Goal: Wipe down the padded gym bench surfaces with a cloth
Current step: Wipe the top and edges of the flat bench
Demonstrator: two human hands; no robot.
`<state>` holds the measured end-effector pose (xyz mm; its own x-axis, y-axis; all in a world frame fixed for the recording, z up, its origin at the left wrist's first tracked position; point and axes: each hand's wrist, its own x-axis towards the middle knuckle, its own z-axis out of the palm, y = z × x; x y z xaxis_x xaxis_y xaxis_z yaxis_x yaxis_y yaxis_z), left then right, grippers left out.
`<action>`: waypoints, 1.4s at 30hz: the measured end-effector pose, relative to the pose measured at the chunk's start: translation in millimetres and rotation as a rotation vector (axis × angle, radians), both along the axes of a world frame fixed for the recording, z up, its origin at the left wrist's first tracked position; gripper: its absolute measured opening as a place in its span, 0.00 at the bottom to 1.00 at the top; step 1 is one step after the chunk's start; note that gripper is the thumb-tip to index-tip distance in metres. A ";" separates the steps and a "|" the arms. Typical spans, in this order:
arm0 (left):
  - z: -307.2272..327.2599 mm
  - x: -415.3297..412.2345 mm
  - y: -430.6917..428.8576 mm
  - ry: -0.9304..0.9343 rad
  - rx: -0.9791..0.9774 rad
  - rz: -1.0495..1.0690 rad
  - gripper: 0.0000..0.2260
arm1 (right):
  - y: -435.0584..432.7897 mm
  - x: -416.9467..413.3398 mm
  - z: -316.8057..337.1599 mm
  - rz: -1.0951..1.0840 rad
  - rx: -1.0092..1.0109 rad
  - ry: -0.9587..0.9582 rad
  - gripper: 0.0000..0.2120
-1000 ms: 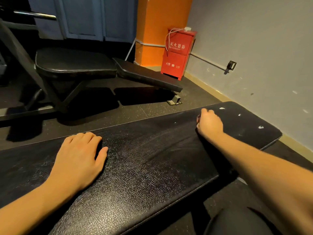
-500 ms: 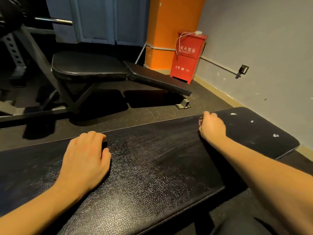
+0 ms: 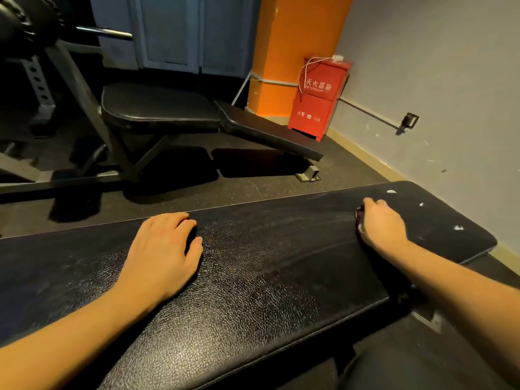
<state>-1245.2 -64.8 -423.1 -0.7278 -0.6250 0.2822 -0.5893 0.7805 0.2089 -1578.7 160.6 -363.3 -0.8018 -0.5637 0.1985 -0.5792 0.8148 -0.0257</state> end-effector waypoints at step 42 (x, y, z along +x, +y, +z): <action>49.9 -225.2 59.8 -0.201 0.203 -0.398 0.26 | 57.4 71.3 5.1 0.515 0.062 -0.371 0.08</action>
<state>-1470.4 -4.9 -373.3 -0.9488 -0.3155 0.0132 -0.2980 0.9085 0.2931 -1507.4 218.0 -358.2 -0.4339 -0.8969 -0.0858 -0.8587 0.4405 -0.2618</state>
